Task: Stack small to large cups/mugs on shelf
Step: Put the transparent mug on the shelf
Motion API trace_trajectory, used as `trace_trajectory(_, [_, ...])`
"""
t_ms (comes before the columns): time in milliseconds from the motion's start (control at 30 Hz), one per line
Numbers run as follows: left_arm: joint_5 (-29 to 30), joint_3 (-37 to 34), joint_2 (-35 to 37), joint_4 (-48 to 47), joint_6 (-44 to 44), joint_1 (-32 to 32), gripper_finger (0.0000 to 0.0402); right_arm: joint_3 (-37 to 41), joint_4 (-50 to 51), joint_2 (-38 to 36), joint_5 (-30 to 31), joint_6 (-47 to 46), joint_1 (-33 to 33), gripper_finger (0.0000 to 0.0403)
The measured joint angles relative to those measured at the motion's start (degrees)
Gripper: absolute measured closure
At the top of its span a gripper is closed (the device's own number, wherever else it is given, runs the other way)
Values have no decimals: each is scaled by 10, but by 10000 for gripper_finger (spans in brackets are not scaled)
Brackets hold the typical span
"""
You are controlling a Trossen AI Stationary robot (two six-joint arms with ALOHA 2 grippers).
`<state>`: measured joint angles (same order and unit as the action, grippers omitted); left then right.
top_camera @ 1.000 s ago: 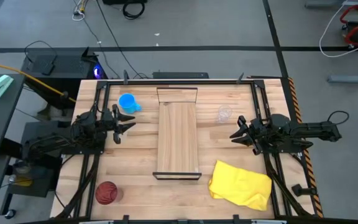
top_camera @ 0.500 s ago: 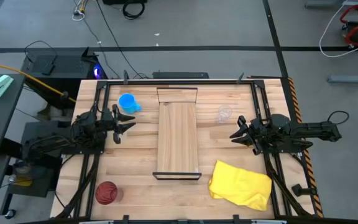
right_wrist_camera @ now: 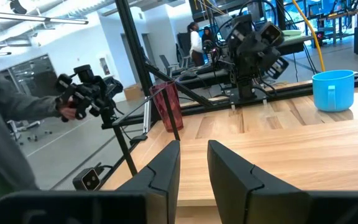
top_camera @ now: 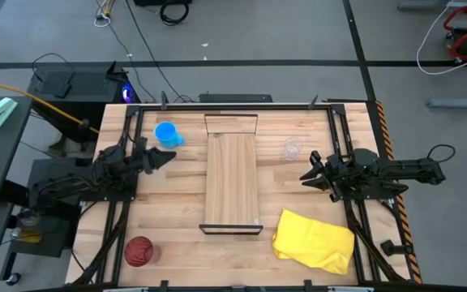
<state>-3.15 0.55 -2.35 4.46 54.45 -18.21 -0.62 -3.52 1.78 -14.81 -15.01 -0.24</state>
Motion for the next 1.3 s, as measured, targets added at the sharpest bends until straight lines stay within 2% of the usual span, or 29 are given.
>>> trace_trajectory(100, [18, 0, 0, 27, 74, 0, 259, 0, -2, 0, 0, 1, 0, 314])
trace_trajectory(200, [48, 0, 0, 68, 112, 0, 262, 0, -28, 0, 5, 1, 0, 314])
trace_trajectory(367, [101, 0, 0, 118, 113, 0, 259, 0, -125, 0, 22, -6, 0, 314])
trace_trajectory(633, [138, 0, 0, 176, 109, 0, 255, 0, -323, 0, 48, -32, 0, 314])
trace_trajectory(733, [153, 0, 0, 228, 93, 0, 262, 0, -381, 0, 88, -34, 0, 314])
trace_trajectory(833, [154, 0, 0, 297, 50, 0, 270, 0, -419, 0, 162, -67, 0, 314])
trace_trajectory(1000, [154, 0, 0, 401, -6, 0, 281, -18, -419, 0, 295, -108, 0, 314])
trace_trajectory(1133, [154, 11, 0, 442, -16, 0, 289, -53, -385, 1, 313, -105, 0, 314])
trace_trajectory(1200, [149, 32, 0, 441, -28, 0, 291, -87, -320, 1, 319, -104, 0, 314])
trace_trajectory(1300, [114, 77, -6, 434, -76, 0, 292, -163, -151, 5, 365, -103, 0, 312])
